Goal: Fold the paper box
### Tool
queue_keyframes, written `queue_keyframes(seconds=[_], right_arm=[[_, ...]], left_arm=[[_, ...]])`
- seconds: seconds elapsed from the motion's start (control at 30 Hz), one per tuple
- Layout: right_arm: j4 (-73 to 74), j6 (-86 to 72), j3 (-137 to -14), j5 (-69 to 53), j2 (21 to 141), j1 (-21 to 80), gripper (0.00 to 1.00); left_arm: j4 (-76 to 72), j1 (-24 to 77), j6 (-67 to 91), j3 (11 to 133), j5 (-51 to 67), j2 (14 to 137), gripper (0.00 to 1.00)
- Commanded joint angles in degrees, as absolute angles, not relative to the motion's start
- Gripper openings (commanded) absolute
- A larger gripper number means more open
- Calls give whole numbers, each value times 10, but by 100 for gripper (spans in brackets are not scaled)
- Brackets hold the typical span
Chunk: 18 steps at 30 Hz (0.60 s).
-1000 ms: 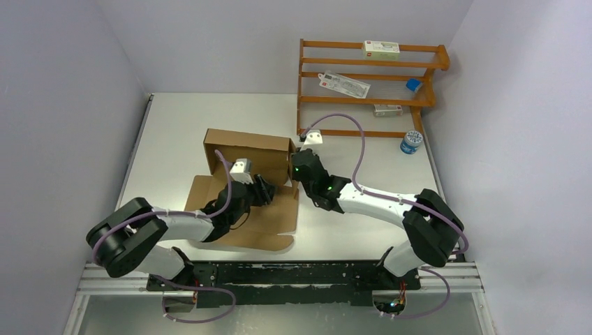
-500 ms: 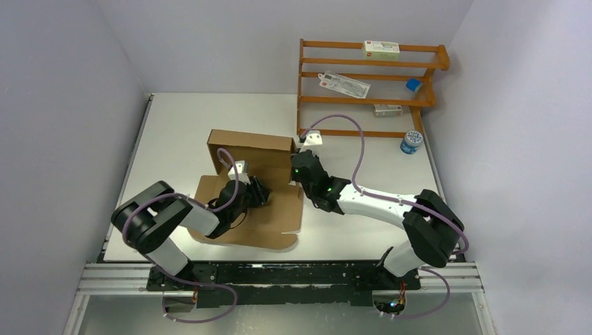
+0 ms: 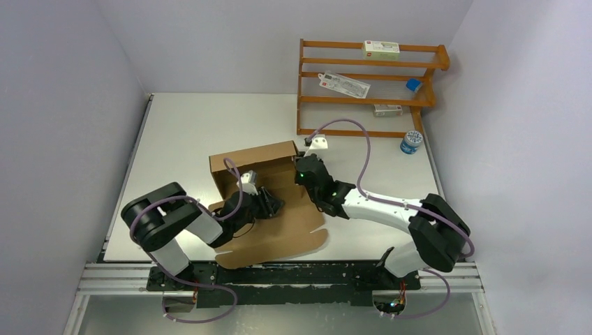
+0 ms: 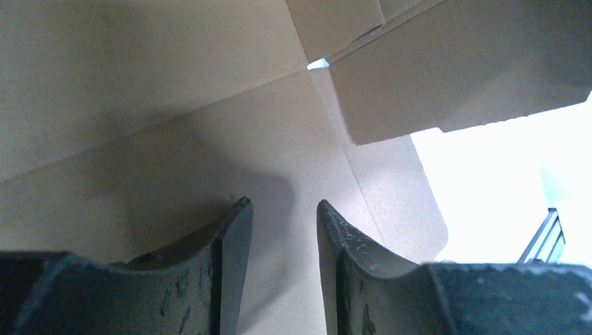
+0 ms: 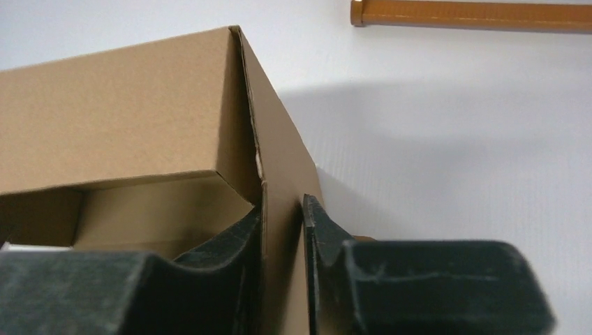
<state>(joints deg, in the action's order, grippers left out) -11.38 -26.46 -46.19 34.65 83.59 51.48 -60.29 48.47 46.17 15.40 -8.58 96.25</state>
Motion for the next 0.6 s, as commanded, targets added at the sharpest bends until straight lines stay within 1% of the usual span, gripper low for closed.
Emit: queue_keyframes(seconds=[0.0, 0.07, 0.13, 0.33, 0.47, 0.57], right_arm=[[-160, -213, -424, 290, 798, 515, 27], [-174, -190, -404, 258, 780, 506, 32], [-189, -170, -385, 222, 766, 497, 34], [-226, -147, -349, 155, 754, 480, 35], [-233, -155, -348, 151, 770, 478, 34], [-234, -157, -351, 150, 784, 478, 32]], left_arm=[[-553, 495, 467, 139, -86, 931, 44], [-545, 495, 461, 135, -92, 921, 45], [-543, 496, 456, 131, -96, 916, 45], [-529, 503, 433, 128, -102, 887, 46], [-466, 526, 406, 132, -119, 817, 49], [-391, 554, 382, 146, -139, 735, 53]])
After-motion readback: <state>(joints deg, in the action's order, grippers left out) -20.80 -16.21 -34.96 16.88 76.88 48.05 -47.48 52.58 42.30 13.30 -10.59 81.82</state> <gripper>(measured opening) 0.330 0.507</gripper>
